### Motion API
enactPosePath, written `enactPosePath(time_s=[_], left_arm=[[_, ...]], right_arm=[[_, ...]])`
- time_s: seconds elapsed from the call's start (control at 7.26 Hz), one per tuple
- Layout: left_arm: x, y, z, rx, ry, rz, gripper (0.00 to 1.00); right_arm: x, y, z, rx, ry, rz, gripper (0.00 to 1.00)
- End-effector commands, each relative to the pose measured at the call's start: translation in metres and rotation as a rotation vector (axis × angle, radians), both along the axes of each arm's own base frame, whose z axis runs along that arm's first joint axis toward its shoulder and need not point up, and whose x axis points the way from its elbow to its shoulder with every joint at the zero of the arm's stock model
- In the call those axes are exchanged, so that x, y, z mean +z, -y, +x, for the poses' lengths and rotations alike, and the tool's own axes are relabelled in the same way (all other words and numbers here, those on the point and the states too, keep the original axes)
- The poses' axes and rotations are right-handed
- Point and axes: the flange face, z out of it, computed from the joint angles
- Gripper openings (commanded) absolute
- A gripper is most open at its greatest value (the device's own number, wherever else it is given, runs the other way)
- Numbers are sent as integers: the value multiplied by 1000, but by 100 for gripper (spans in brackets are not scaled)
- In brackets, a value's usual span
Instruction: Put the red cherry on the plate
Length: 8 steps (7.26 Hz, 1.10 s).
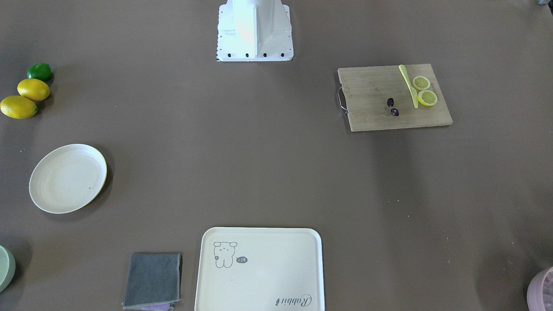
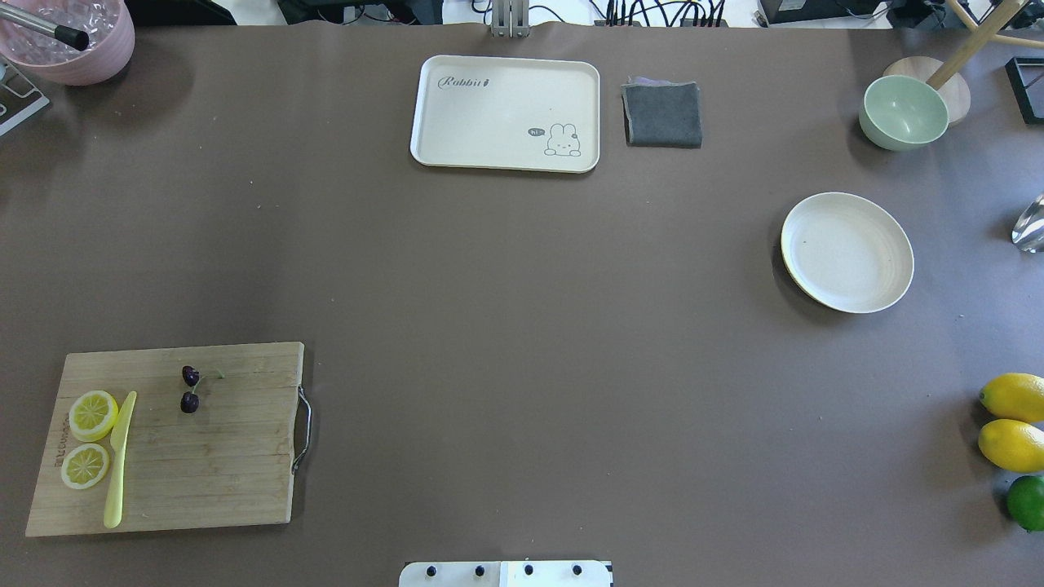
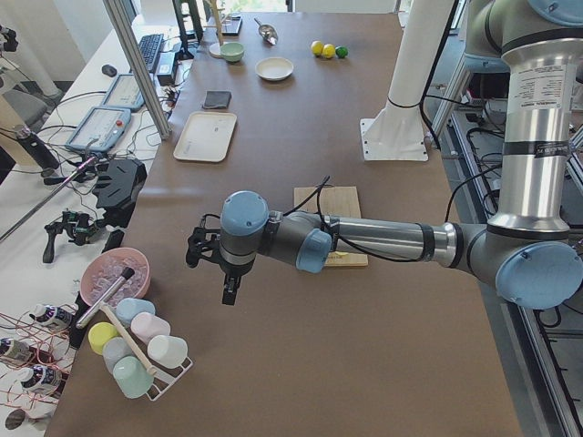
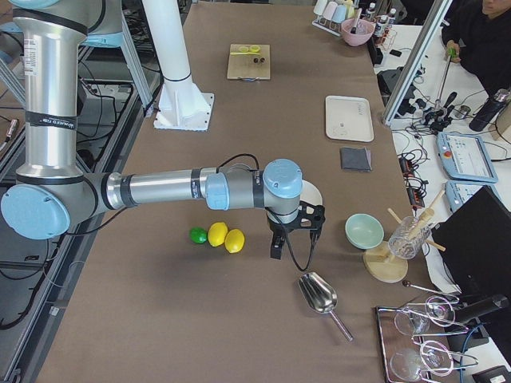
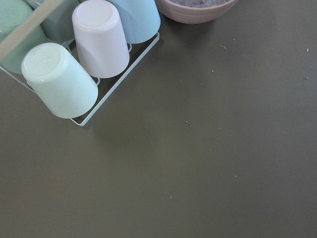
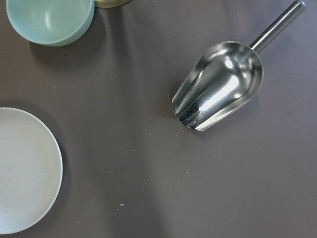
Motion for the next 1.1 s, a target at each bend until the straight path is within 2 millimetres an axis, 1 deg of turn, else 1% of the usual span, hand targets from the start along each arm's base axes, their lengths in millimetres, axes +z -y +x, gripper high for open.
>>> enactPosePath(time_s=[0.0,0.28,0.41,0.69,0.83,0.96], left_arm=[[-2,1,3,6,0,16,99],[0,1,3,4,-1,11,99],[4,-2,3,4,1,2,99],[7,-3,3,4,-1,-5,99],[11,-3,3,3,0,-15,99],[11,-3,3,3,-1,-13,99]], right_arm=[[2,-2,1,4,-1,-4,100],[1,-1,0,2,1,-1,100],[1,-1,1,3,3,-1,100],[-1,-1,1,2,4,4,100],[-2,-1,2,4,1,6,100],[-1,-1,2,4,-1,6,100]])
